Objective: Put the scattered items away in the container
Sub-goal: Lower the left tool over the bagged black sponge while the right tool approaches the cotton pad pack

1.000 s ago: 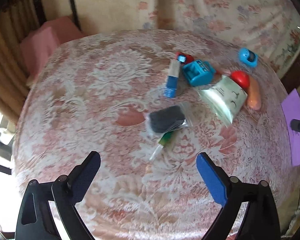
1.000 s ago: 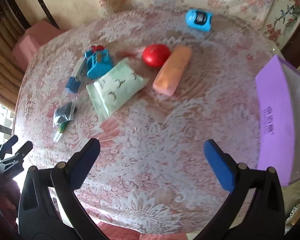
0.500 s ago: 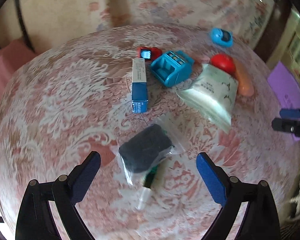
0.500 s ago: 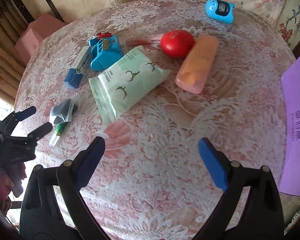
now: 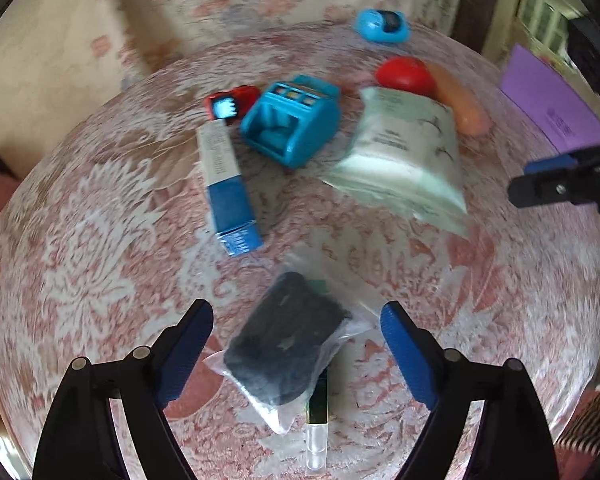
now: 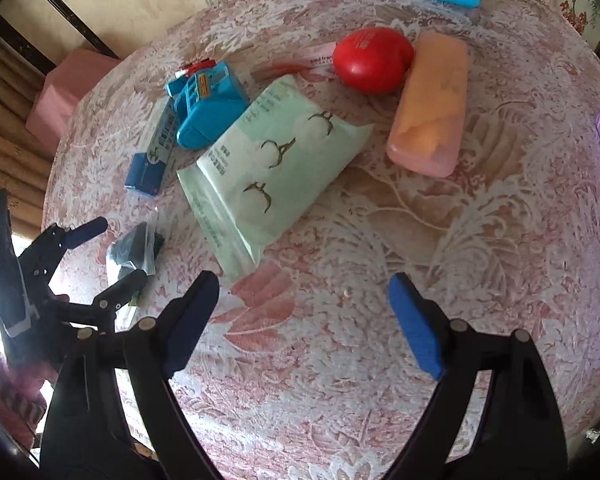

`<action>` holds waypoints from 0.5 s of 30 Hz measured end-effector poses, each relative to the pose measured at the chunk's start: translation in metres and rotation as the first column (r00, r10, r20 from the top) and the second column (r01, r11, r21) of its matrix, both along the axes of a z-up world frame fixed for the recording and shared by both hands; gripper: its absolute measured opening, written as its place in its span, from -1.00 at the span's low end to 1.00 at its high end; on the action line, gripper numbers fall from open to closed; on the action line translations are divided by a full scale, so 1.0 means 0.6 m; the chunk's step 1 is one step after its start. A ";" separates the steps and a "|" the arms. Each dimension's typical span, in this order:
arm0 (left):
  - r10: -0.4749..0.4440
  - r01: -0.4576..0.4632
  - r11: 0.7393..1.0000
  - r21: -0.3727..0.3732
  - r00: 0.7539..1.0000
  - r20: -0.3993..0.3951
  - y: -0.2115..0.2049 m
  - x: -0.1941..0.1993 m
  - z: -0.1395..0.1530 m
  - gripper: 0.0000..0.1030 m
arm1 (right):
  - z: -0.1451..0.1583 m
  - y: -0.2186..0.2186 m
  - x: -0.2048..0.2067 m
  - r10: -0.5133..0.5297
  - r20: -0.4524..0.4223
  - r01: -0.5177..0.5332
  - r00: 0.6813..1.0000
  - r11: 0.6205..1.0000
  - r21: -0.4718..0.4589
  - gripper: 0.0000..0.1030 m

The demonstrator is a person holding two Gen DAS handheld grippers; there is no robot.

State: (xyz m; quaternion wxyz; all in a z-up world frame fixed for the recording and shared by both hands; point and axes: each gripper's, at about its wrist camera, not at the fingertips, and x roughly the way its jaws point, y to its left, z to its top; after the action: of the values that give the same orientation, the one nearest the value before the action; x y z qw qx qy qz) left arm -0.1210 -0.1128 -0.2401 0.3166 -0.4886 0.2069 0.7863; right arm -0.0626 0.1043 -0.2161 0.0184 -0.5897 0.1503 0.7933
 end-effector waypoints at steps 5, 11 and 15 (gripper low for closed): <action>-0.012 0.013 0.999 -0.046 1.000 0.009 0.003 -0.010 -0.019 0.39 | -0.003 -0.007 -0.014 0.004 -0.003 -0.004 1.000 1.000 0.010 0.70; 0.093 -0.092 0.995 -0.038 0.995 0.019 -0.023 -0.040 -0.024 0.33 | -0.018 -0.008 -0.035 -0.032 0.011 0.032 0.999 0.999 -0.024 0.69; 0.170 -0.171 0.985 0.000 0.984 0.058 -0.055 -0.054 -0.022 0.33 | -0.035 -0.010 -0.046 -0.064 0.038 0.065 0.997 0.997 -0.051 0.69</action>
State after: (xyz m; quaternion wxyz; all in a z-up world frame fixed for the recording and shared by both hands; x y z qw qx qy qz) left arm -0.1535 -0.1461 -0.2530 0.2551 -0.5261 0.1530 0.7967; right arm -0.0905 0.0982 -0.2372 0.0312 -0.5991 0.1897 0.7772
